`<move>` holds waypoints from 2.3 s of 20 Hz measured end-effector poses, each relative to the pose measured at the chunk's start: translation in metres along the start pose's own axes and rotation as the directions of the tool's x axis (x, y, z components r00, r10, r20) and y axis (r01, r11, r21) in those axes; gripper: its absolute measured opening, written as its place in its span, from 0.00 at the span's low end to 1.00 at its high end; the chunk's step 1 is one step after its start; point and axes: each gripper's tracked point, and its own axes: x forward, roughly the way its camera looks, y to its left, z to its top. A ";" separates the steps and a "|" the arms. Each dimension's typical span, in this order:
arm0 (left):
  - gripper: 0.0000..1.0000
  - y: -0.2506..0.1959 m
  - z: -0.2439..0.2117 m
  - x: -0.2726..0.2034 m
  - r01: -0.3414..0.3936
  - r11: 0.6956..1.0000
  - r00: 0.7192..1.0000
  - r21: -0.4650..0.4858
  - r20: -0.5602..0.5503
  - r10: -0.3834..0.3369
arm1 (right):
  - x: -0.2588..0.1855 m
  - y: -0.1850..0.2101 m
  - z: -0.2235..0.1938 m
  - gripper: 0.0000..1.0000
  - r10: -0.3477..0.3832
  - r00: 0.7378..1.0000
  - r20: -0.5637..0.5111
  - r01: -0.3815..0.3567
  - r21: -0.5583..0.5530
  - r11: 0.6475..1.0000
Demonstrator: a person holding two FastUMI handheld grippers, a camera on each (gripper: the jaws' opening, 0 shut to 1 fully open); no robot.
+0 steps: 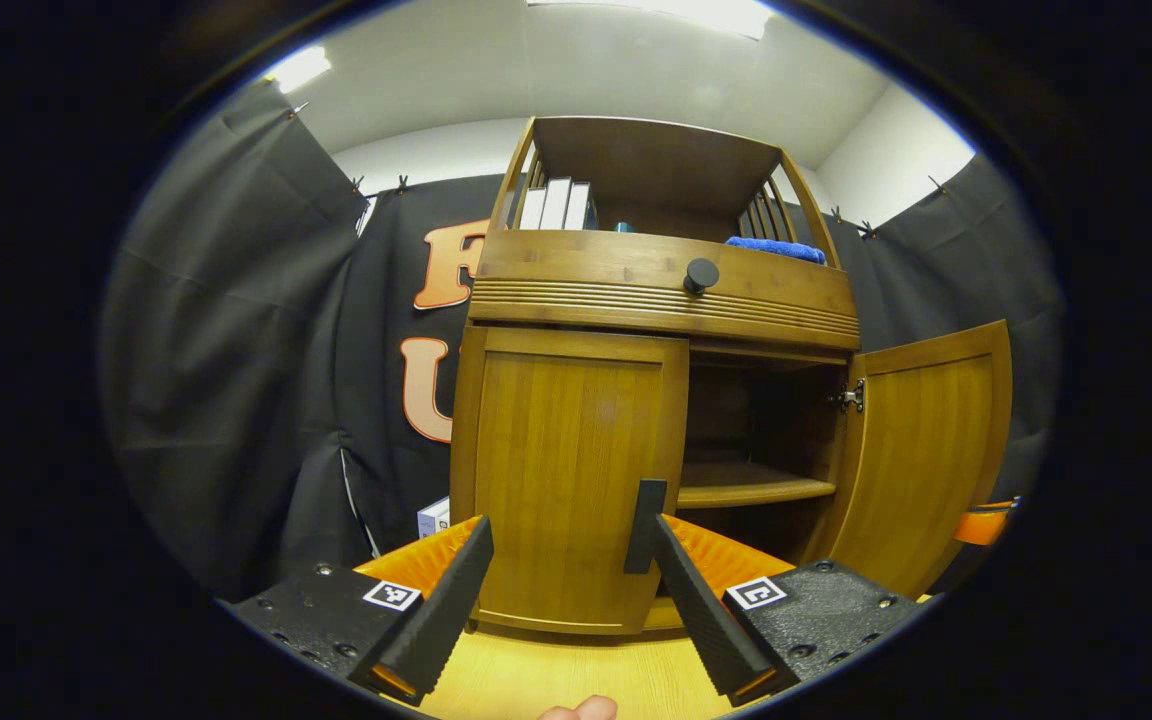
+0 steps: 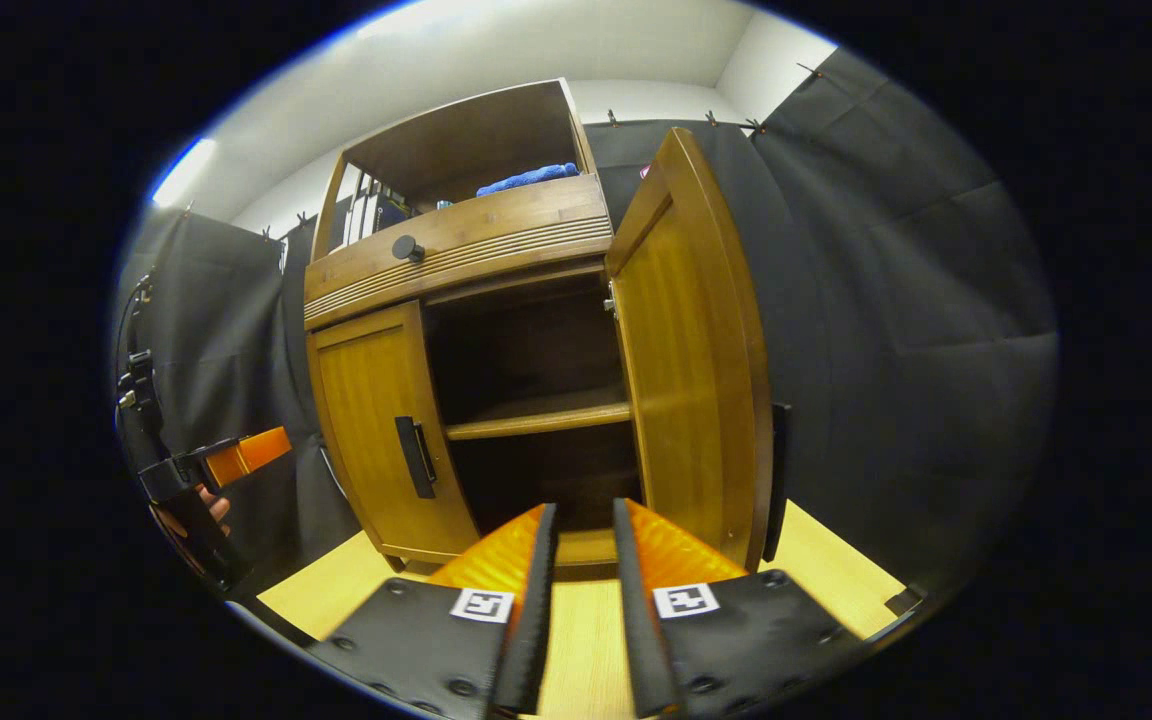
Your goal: Open the right door of the double-door shoe cabinet with the right hand, and open the left door with the left hand.
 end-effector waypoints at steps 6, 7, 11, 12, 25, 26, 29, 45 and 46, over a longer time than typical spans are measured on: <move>0.94 -0.023 -0.015 0.019 0.076 0.997 0.997 -0.021 -0.029 -0.076 | 0.003 -0.004 -0.002 0.92 -0.050 0.999 0.010 0.050 -0.011 0.999; 0.95 -0.029 -0.018 0.025 0.100 0.995 0.994 -0.031 -0.032 -0.101 | 0.003 -0.003 -0.001 0.92 -0.052 0.999 0.013 0.052 -0.006 0.999; 0.94 -0.064 -0.035 0.059 0.180 0.983 0.983 -0.029 -0.043 -0.181 | 0.004 0.005 0.001 0.98 -0.041 0.999 0.027 0.041 -0.004 0.999; 0.97 -0.071 -0.044 0.067 0.192 0.981 0.980 -0.012 -0.050 -0.192 | 0.003 0.007 0.001 0.98 -0.038 0.999 0.028 0.039 -0.013 0.999; 0.94 -0.086 -0.120 0.159 0.152 0.986 0.984 0.071 -0.108 -0.144 | -0.002 0.000 0.005 0.89 -0.106 0.993 0.048 0.109 -0.073 0.991; 0.94 -0.085 -0.122 0.166 0.151 0.986 0.983 0.067 -0.114 -0.143 | -0.002 0.000 0.005 0.89 -0.110 0.993 0.049 0.114 -0.074 0.991; 0.95 -0.089 -0.127 0.179 0.149 0.987 0.983 0.056 -0.120 -0.142 | -0.004 -0.003 0.006 0.89 -0.125 0.991 0.049 0.129 -0.083 0.988; 0.45 -0.086 -0.150 0.182 0.119 0.992 0.977 0.043 -0.182 -0.110 | 0.001 0.002 0.003 0.98 -0.104 0.994 0.032 0.107 -0.117 0.987; 0.36 -0.086 -0.148 0.183 0.120 0.992 0.979 0.036 -0.173 -0.112 | 0.000 0.003 0.002 0.98 -0.102 0.994 0.030 0.104 -0.124 0.987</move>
